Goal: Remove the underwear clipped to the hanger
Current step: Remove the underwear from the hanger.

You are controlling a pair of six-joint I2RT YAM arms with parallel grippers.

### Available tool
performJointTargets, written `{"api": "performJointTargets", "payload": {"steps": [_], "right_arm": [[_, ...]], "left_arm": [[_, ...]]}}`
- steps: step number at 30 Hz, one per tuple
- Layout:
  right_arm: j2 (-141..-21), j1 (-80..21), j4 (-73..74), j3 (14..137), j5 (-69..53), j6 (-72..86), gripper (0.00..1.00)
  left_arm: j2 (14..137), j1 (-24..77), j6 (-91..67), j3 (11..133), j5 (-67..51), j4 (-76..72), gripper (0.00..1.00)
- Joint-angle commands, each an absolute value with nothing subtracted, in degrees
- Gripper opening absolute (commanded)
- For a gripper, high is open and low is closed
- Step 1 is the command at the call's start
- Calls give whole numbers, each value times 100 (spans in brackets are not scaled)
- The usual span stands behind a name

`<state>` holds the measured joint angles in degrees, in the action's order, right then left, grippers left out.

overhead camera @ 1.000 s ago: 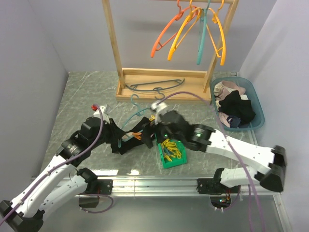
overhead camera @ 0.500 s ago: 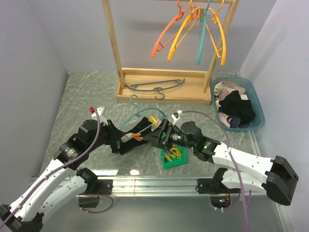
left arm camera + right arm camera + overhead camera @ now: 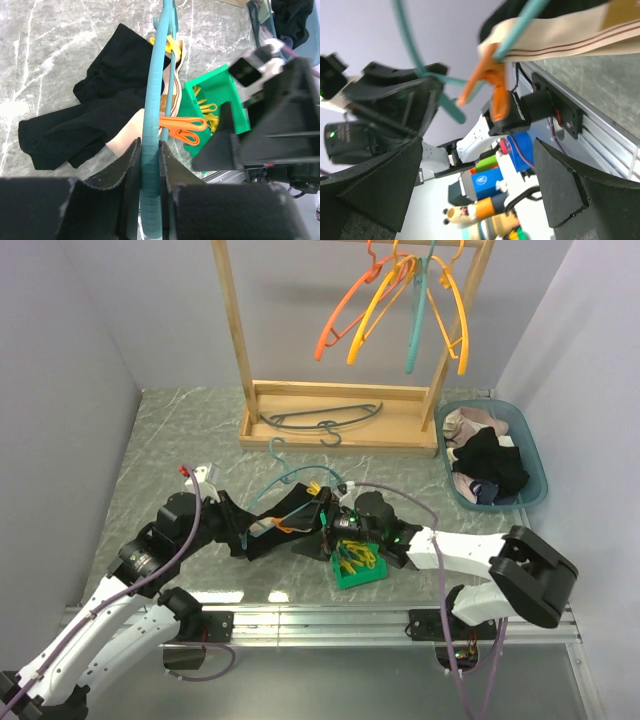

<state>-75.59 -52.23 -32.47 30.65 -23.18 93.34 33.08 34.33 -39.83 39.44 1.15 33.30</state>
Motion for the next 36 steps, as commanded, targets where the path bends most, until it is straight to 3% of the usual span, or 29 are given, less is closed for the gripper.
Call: {"api": "performJointTargets", "payload": {"steps": [1,12,19,25,30,31,33,34,36], "right_arm": [[-7848,-5168,-3893,3199,-2768,9747,98],[-8612,-4922,-4332,3472,-3093,9914,90],[-9220,-4904,-5484,3270,-3217,10371,66],[-8974,-4904,-5256,3252,-3138,10204,48],[-8973,-4904,-5256,3252,-3111,10160,42],[-8974,-4904,-5325,3243,-3103,10178,32],[-9017,-4896,-5422,3226,-3120,10221,23],[-9026,-4904,-5449,3226,-3129,10222,10],[-9018,-4896,-5449,3234,-3146,10196,0]], "left_arm": [[3199,3463,-4017,3946,44,3032,0],[3138,3489,-3999,3911,-53,2953,0],[3076,3507,-4025,3911,-18,2979,0],[3129,3516,-4017,3902,-35,2936,0],[3120,3524,-4017,3902,-18,2962,0],[3111,3524,-4025,3902,-18,2962,0],[3103,3524,-4025,3902,-26,2979,0],[3111,3524,-4025,3902,-18,2971,0],[3111,3524,-4025,3902,-18,2979,1]]}}
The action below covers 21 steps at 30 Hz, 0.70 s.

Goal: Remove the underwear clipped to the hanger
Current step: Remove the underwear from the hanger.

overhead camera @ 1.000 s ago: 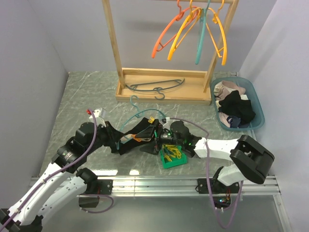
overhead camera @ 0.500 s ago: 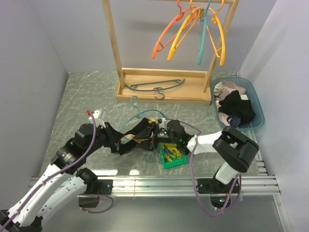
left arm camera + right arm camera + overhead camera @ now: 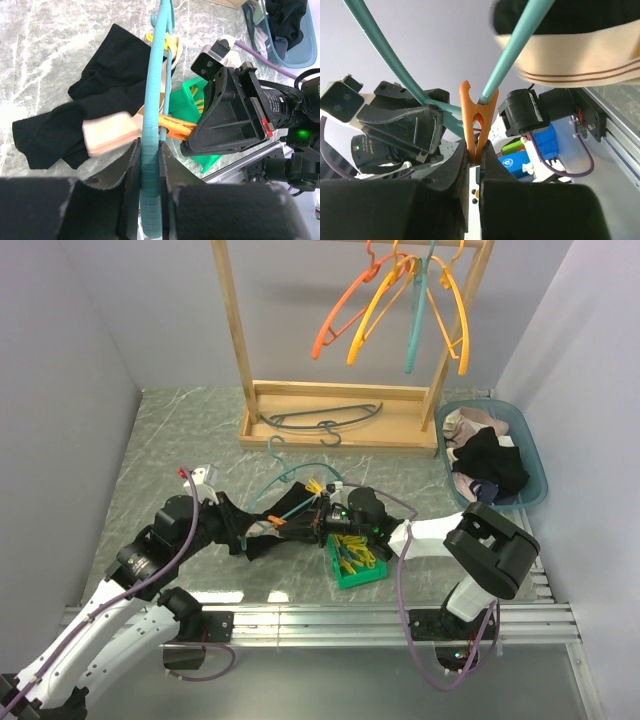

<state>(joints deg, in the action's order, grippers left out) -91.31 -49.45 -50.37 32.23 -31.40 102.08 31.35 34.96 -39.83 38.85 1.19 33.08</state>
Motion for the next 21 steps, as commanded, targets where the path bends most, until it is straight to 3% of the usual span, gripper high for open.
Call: {"api": "performJointTargets", "payload": {"steps": [1,7,15,21], "right_arm": [[-9009,-4887,-5423,3234,-3146,10187,0],[-8825,-4817,-5335,3226,-3225,10037,0],[-7551,-4457,-4746,3068,-3533,9071,0],[-6461,-4009,-2789,2742,-4050,7833,0]], "left_arm": [[3111,3533,-4025,3902,-18,2979,0],[3138,3533,-4034,3911,-26,3015,0],[3269,3533,-4069,3964,281,3102,0],[3287,3542,-4043,4025,536,3155,0]]}}
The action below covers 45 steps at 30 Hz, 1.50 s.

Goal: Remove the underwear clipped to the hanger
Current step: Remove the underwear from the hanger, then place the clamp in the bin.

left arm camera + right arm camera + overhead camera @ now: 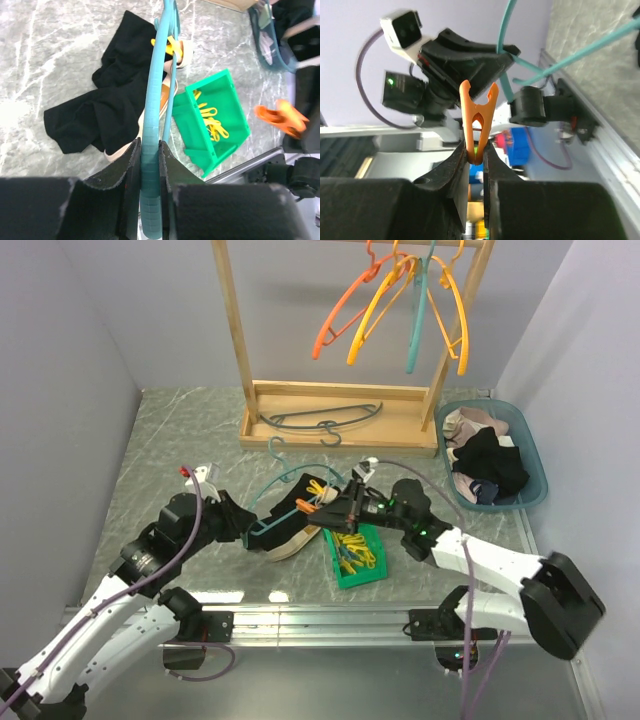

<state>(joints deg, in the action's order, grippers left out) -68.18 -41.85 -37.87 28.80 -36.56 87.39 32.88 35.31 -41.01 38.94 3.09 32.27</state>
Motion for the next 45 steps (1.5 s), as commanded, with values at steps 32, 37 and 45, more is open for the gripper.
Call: {"api": "performJointTargets", "payload": {"steps": [32,37,45], "right_arm": [[-4007,-3709,1161,2689,-2091,6354,72],[-4710,-3691,616,3137,-2355,6328,72],[-5544,-3656,351,4207,-2084,5670,66]], "left_arm": [[3032,3542,-3823,4342,413,3463,0],[3015,3542,-3788,4605,571,3647,0],[2927,3542,-3560,5650,1125,4148,0]]}}
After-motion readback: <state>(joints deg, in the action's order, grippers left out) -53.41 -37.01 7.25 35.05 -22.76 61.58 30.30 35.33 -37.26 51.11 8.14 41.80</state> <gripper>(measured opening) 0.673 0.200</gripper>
